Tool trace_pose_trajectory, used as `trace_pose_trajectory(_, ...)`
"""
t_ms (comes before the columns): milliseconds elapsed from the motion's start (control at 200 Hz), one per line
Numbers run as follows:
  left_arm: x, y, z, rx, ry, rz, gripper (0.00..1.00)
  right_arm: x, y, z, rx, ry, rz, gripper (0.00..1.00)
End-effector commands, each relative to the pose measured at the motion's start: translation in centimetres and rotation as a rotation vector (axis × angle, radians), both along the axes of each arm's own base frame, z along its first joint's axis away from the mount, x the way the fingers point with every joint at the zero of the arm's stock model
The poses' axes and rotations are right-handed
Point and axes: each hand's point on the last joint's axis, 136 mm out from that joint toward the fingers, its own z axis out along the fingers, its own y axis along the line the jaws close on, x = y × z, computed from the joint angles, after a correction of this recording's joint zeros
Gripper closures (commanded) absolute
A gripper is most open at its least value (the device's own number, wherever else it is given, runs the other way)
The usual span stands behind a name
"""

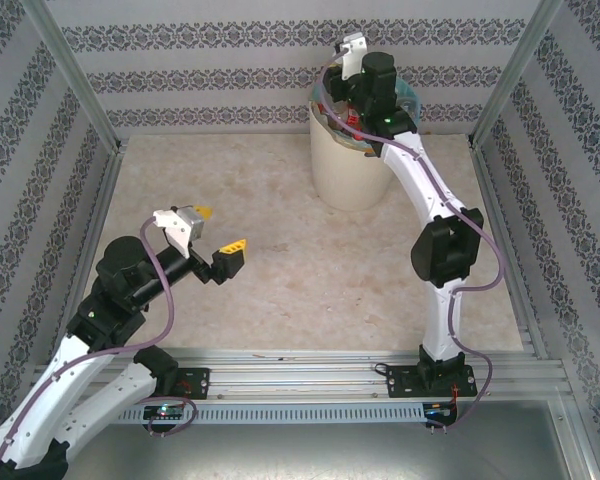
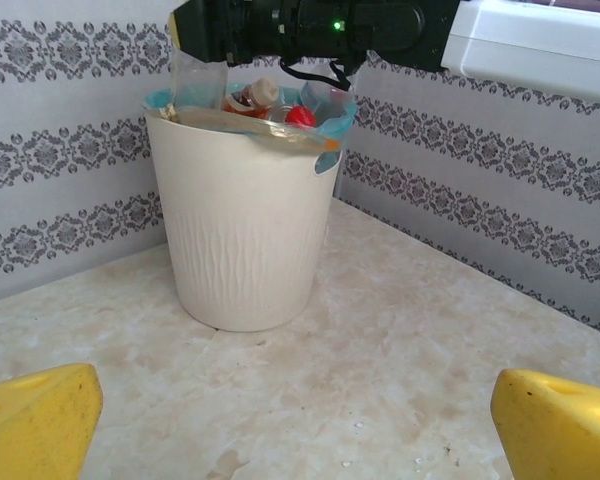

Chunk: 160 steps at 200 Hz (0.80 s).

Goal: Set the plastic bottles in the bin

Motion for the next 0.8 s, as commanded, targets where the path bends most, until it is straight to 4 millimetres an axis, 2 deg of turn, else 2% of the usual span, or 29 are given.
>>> trace_pose_trajectory(0,-0.1,0.5,-0.5,-0.001,-0.002,0.027,0.00,-1.8,0.4,1.4,0.087,0.007,0.037,0.54)
trace_pose_trajectory(55,0.2,0.6,-0.6,0.002,-0.003,0.037,0.00,-3.0,0.4,2.4,0.100,-0.004,0.037,0.44)
trace_pose_trajectory(140,0.4,0.5,-0.7,0.015,0.002,0.038,0.00,-4.7,0.2,4.6,0.098,-0.037,0.029,0.35)
trace_pose_trajectory(215,0.5,0.3,-0.7,0.029,0.007,0.027,0.00,-6.5,-0.2,6.8,0.095,-0.075,0.019,0.23)
trace_pose_trajectory(340,0.6,0.2,-1.0,0.033,0.010,0.029,0.00,-9.1,-0.5,9.9,0.103,-0.131,0.025,0.23)
trace_pose_trajectory(425,0.7,0.1,-1.1,0.024,0.012,0.028,0.00,-9.9,-0.9,10.7,0.118,-0.142,0.014,0.28)
trace_pose_trajectory(520,0.8,0.1,-1.1,0.011,0.014,0.031,0.00,-9.0,-1.1,9.1,0.107,-0.099,-0.001,0.41)
trace_pose_trajectory(610,0.7,0.0,-1.2,0.008,0.021,0.025,0.00,-7.7,-1.0,5.7,0.107,0.000,0.001,0.50)
trace_pose_trajectory(729,0.6,0.3,-1.4,0.015,0.031,0.035,0.00,-7.3,-0.3,0.9,0.129,0.131,0.026,0.56)
trace_pose_trajectory(794,0.6,0.4,-1.6,0.022,0.038,0.041,0.00,-7.9,0.3,-0.7,0.155,0.179,0.054,0.58)
